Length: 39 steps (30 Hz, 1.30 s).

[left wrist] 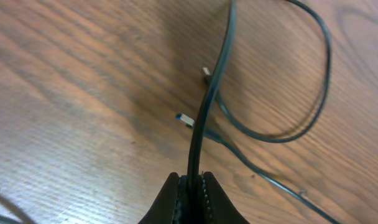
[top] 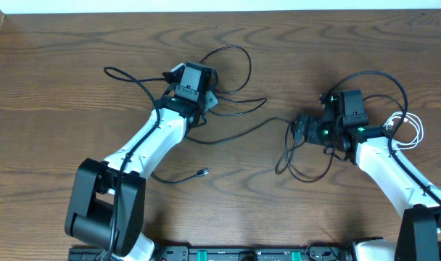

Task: Untangle cables

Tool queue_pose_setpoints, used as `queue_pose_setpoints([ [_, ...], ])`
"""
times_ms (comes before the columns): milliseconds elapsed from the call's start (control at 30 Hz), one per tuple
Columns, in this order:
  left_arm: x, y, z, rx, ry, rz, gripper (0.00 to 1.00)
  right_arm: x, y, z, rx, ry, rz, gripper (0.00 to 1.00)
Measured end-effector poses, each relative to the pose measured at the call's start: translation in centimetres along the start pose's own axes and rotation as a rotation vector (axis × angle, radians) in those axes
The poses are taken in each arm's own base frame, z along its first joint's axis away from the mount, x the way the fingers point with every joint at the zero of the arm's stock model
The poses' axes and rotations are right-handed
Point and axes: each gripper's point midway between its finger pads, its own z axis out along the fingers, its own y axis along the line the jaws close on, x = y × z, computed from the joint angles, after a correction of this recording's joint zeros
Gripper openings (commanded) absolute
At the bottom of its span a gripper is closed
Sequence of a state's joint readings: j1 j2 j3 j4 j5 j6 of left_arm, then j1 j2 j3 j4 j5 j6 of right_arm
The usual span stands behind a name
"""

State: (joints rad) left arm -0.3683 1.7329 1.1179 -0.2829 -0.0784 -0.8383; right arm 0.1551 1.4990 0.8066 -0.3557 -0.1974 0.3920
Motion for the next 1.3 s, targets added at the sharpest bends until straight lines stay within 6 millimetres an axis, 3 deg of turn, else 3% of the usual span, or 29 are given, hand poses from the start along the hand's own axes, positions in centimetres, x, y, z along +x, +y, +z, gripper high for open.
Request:
queue_pose_setpoints([
  [133,0.6,1.1,0.0,-0.048,0.021,0.004,0.09,-2.8,1.0,-0.2,-0.043,-0.114,0.057,0.99],
  [233,1.5,2.4,-0.2,-0.101,0.055,0.010,0.26,-4.3,1.5,-0.4,-0.069,-0.171,0.096,0.99],
  [333,2.1,3.3,-0.3,-0.137,0.080,0.017,0.38,-4.1,1.4,-0.4,-0.067,-0.163,0.126,0.99],
  [400,2.1,3.5,-0.3,-0.146,0.082,0.017,0.46,-2.9,0.9,-0.2,-0.044,-0.116,0.146,0.99],
  [633,1.5,2.6,-0.2,-0.112,0.054,0.003,0.56,3.5,-1.7,-0.3,0.085,0.131,0.202,0.97],
  [733,1.3,2.4,-0.2,-0.104,0.047,-0.001,0.62,5.1,-2.2,-0.6,0.113,0.195,0.183,0.97],
  [800,1.3,2.4,-0.2,-0.103,0.046,-0.002,0.67,5.8,-2.1,-0.7,0.120,0.221,0.154,0.89],
  [867,1.3,2.4,-0.2,-0.104,0.047,-0.001,0.79,6.2,-1.6,-0.6,0.113,0.233,0.121,0.80],
  [967,1.4,2.6,-0.2,-0.110,0.049,-0.002,0.86,6.9,-0.9,-0.5,0.106,0.251,0.080,0.80],
  [1067,1.4,2.7,-0.2,-0.114,0.051,-0.002,0.88,8.8,-0.7,-0.9,0.124,0.322,0.034,0.86],
  [1300,1.5,2.7,-0.2,-0.116,0.052,-0.002,0.88,12.9,-1.7,-2.7,0.200,0.487,-0.020,0.86],
])
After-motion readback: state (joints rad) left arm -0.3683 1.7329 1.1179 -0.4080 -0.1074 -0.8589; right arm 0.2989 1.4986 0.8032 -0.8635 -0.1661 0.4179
